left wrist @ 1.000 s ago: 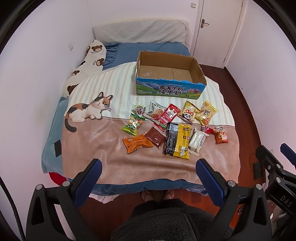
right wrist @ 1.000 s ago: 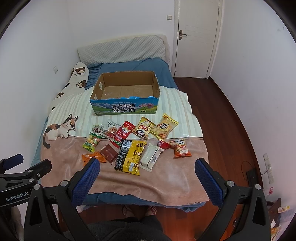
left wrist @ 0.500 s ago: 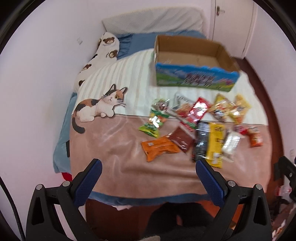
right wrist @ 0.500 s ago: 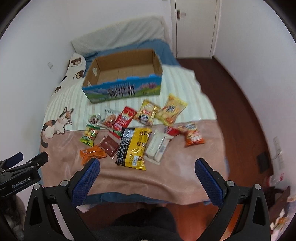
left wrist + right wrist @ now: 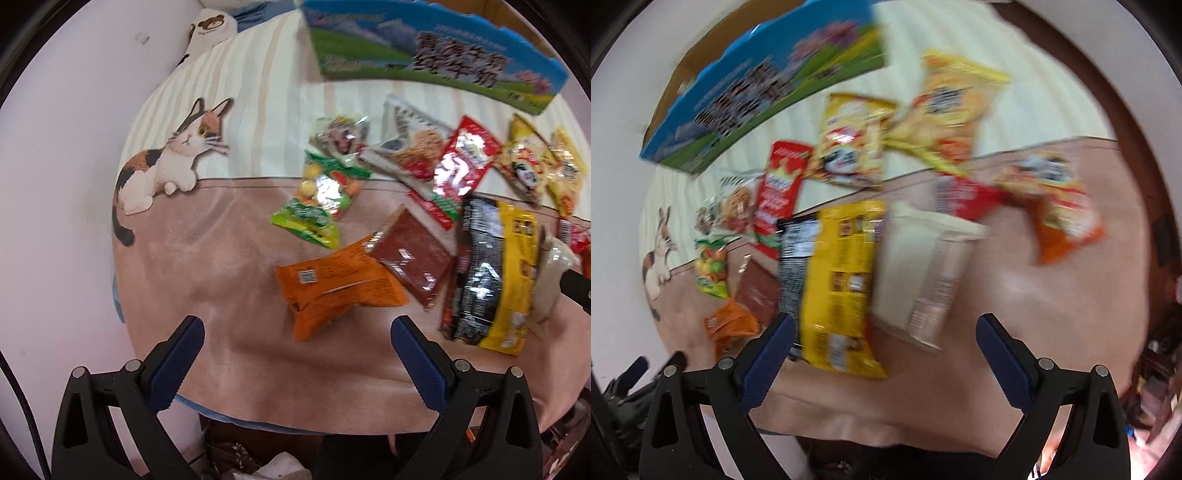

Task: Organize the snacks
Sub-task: 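Lower the right tool onto the black-and-yellow bag and close it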

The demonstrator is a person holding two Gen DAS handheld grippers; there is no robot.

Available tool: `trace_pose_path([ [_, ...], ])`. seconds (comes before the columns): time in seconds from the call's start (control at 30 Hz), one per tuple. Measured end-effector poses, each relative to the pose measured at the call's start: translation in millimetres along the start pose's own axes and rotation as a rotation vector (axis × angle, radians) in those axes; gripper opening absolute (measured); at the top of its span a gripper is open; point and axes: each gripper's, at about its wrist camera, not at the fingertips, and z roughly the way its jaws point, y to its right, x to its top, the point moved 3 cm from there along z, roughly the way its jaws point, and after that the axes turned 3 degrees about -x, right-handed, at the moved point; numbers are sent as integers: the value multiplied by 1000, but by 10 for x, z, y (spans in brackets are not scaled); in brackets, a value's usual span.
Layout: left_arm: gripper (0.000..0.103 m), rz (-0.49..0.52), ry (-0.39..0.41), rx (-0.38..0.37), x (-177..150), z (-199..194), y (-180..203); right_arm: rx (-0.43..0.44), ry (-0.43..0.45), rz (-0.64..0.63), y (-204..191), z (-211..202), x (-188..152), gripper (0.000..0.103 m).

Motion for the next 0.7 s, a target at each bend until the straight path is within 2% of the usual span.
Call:
trace_pose_path([
  [0.1,103,-6,6,4,-2,26,-158,27,-47,-54,-291,196,57,100],
  [0.23,103,-9,-32,16,-43,151,-357,-28,-130,-79,-498,598,126,100],
  [0.3,103,16,-43,7,-44,235,-372,-45,-168,-81,-549,763,141,100],
  [0.37,103,68,-46,-11,-24,291,-319,-65,-169,-98,-628,844,171,99],
  [0.47,103,251,-22,-31,70,401,-93,-63,-244,-56,-653,1022,178,95],
  [0.57,103,466,19,-30,153,509,153,-76,-254,-52,-690,1062,187,92],
  [0.6,103,541,29,-27,169,559,240,-69,-264,-52,-715,1062,194,87],
  [0.63,103,613,33,-16,189,620,324,-70,-270,-52,-735,1064,196,87],
  [0.7,102,670,44,-27,265,670,420,-79,-273,-58,-802,1051,222,82],
])
